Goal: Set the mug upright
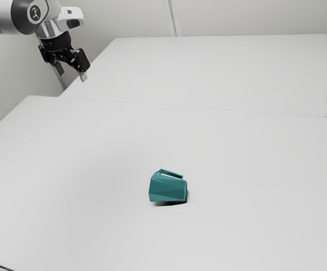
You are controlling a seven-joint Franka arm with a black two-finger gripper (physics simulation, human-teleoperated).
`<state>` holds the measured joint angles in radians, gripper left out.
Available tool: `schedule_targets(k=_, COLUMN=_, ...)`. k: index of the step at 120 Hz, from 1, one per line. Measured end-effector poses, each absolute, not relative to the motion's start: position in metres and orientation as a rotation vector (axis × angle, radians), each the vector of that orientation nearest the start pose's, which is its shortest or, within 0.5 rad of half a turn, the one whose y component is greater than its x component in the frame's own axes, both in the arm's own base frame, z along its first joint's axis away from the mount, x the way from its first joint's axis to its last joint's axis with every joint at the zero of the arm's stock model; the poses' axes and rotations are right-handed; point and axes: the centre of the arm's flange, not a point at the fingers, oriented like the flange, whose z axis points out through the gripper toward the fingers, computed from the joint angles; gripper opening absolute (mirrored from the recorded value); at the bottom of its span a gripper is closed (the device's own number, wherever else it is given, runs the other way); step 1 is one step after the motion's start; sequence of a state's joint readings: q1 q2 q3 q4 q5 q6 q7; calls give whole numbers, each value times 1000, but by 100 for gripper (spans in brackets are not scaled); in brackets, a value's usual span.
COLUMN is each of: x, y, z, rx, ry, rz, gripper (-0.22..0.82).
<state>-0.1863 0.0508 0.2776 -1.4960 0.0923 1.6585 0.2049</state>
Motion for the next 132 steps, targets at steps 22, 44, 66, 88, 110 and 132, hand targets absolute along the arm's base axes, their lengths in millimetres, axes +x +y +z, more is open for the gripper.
schedule_targets(k=22, x=576, y=54, z=641, rx=-3010, ry=205, rz=-143, gripper=59)
schedule_targets(k=44, x=559, y=48, z=630, rx=-3029, ry=247, rz=-132, gripper=58)
schedule_targets(k=66, x=532, y=54, z=599, rx=-3062, ry=224, rz=-143, gripper=59)
schedule_targets(k=88, x=513, y=48, z=570, rx=-3120, ry=174, rz=-189, gripper=59)
schedule_targets(k=110, x=487, y=28, z=539, rx=-3207, ry=106, rz=-198, gripper=59)
schedule_targets(k=132, x=465, y=14, z=513, rx=-3319, ry=-12, rz=-202, gripper=58)
